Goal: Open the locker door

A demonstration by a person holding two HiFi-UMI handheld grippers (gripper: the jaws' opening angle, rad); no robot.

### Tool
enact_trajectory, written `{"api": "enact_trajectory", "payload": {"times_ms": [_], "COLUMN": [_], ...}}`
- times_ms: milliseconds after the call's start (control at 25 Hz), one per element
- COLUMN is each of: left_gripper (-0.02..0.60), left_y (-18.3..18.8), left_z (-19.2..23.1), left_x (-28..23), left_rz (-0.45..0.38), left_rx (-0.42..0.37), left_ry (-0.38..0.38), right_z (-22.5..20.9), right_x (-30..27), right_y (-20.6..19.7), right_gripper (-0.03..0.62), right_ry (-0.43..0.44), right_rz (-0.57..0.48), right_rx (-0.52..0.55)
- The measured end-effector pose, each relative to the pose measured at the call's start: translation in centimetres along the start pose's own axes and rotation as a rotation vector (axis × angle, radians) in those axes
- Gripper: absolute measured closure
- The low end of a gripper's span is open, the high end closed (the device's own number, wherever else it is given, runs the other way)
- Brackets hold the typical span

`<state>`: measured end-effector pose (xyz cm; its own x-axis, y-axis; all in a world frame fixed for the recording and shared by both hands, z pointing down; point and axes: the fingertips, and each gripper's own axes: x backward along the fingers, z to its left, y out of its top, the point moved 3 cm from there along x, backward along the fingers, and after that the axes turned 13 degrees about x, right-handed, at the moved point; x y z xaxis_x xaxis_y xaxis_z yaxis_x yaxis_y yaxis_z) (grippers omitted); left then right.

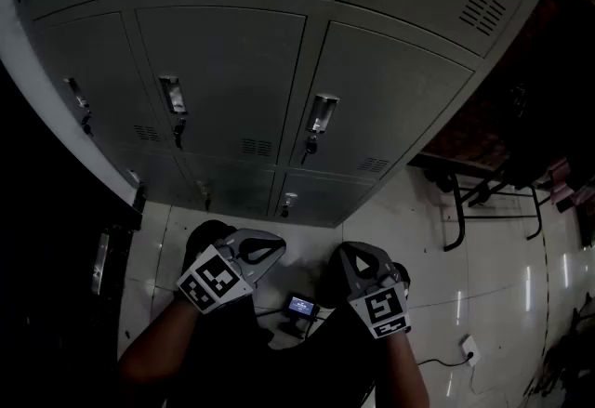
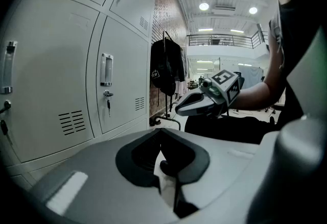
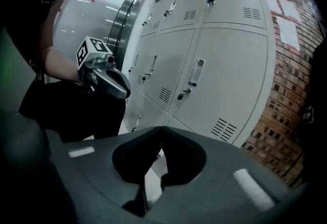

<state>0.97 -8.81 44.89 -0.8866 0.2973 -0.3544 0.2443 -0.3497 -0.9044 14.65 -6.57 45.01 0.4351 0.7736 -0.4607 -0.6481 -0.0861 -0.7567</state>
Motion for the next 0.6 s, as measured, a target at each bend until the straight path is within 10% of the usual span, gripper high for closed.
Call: {"api": "enact_trajectory", "payload": {"times_ms": [600], "left_gripper": [0.569], "left_y": [0.4], "left_z": [0.2], "left_x": [0.4], "left_rz": [-0.031], "left_rx": [0.007], "left_ry": [-0.020], "right_z": [-3.7], "right_x": [-9.6], "right_y": [3.6], "right_gripper": [0.548], "right_ry": [-0.105], "right_rz": [0.178], "right_rx": [0.438]}}
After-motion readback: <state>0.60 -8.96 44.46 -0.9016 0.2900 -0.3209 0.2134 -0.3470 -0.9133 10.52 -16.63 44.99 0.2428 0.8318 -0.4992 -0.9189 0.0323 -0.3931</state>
